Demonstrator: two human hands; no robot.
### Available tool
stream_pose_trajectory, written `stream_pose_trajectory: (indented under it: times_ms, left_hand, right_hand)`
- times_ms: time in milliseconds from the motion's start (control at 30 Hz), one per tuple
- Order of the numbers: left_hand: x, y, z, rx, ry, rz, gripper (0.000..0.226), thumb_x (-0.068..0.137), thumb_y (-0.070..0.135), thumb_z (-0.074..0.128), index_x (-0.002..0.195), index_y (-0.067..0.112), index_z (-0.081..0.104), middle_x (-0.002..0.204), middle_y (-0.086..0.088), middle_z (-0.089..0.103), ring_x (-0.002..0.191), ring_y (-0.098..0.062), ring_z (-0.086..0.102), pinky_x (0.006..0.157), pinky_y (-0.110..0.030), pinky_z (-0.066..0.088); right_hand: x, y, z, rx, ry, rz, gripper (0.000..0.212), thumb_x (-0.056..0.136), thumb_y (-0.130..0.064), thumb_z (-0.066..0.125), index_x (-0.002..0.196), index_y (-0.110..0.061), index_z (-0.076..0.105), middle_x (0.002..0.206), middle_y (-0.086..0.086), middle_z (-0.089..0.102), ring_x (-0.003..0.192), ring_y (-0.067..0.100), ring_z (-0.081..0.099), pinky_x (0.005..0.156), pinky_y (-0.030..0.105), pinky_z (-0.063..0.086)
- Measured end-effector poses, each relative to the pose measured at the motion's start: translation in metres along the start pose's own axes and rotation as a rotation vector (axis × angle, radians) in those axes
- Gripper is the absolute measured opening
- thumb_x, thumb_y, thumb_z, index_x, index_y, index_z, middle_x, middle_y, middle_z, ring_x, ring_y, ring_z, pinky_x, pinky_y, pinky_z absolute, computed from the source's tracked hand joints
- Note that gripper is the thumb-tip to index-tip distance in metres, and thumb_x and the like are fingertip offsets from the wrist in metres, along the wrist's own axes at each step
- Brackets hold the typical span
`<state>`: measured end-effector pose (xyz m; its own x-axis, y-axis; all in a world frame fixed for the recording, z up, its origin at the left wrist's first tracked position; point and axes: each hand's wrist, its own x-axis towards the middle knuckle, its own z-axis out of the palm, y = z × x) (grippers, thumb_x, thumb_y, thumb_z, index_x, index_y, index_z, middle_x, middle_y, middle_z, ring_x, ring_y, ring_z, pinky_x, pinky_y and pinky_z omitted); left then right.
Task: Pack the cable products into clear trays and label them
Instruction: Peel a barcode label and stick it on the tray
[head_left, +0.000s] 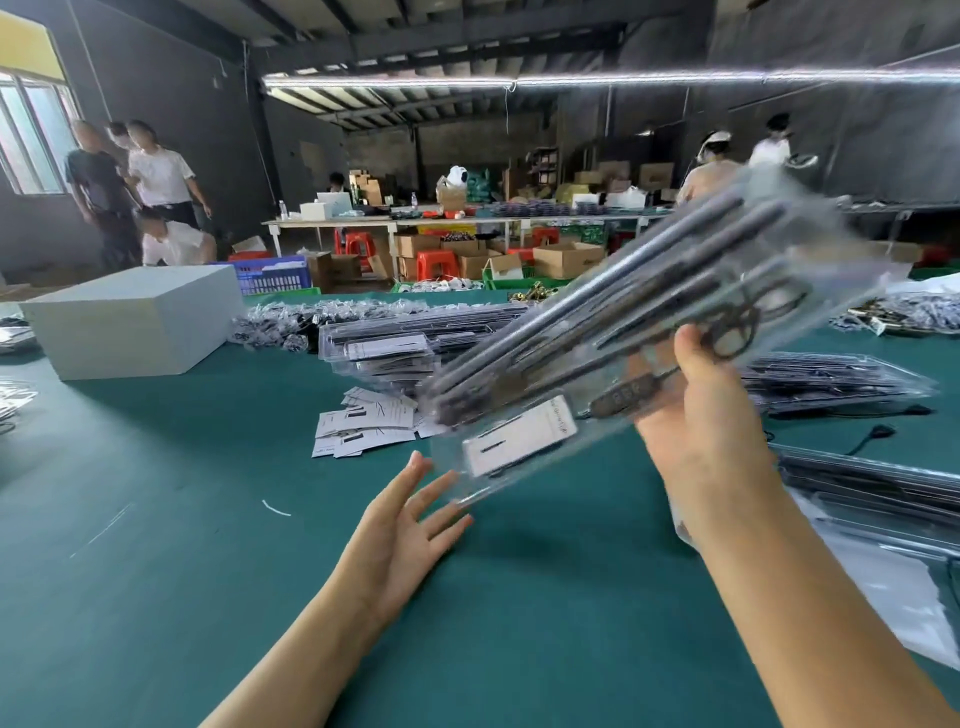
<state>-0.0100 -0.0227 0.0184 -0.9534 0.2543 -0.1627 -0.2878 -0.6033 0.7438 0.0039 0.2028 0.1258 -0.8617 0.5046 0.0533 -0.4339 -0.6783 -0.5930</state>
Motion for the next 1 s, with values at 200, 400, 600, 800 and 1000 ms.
stream_pose_trajectory:
  times_ms: [200,400,600,800,1000]
  left_hand:
    - [0.000,-0.004,-0.001,0.046,0.038,0.154,0.033,0.078,0.024,0.067,0.105,0.007,0.060,0.111,-0.012,0.063,0.087,-0.035,0.070,0.076,-0.038,0.059]
    - [0.003,0.001,-0.006,0.047,0.133,0.197,0.013,0.089,0.011,0.059,0.081,0.003,0.052,0.070,-0.002,0.049,0.065,-0.026,0.069,0.062,-0.035,0.059]
    - [-0.001,0.021,0.005,0.116,0.259,0.269,0.018,0.099,0.006,0.047,0.082,0.000,0.051,0.068,-0.007,0.043,0.052,-0.027,0.066,0.055,-0.037,0.059]
    - [0.000,0.084,0.016,0.066,0.258,0.400,0.014,0.098,0.005,0.049,0.085,0.001,0.052,0.079,-0.011,0.060,0.065,-0.028,0.071,0.055,-0.032,0.058]
    - [0.060,0.151,0.027,-0.065,0.364,0.313,0.024,0.095,-0.001,0.048,0.118,0.003,0.048,0.110,-0.023,0.049,0.106,-0.042,0.057,0.058,-0.045,0.059]
  right_hand:
    - [0.010,0.034,-0.033,0.059,0.104,0.466,0.010,0.094,-0.018,0.056,0.093,-0.009,0.060,0.088,0.012,0.071,0.084,0.027,0.066,0.062,0.051,0.053]
    - [0.028,0.054,-0.083,-0.015,0.053,0.486,0.053,0.081,-0.053,0.063,0.113,-0.012,0.052,0.098,0.018,0.068,0.094,0.035,0.065,0.081,0.052,0.053]
    - [0.043,0.055,-0.109,0.239,0.060,0.555,0.090,0.077,-0.083,0.037,0.125,-0.008,0.048,0.121,0.018,0.055,0.107,0.044,0.055,0.082,0.054,0.046]
    - [0.044,0.057,-0.106,0.139,0.059,0.603,0.050,0.101,-0.038,0.036,0.129,0.002,0.046,0.118,0.018,0.062,0.107,0.038,0.060,0.077,0.045,0.049]
    - [0.044,0.057,-0.101,0.035,0.045,0.609,0.033,0.101,-0.023,0.040,0.115,0.004,0.054,0.107,0.018,0.065,0.094,0.032,0.065,0.071,0.040,0.050]
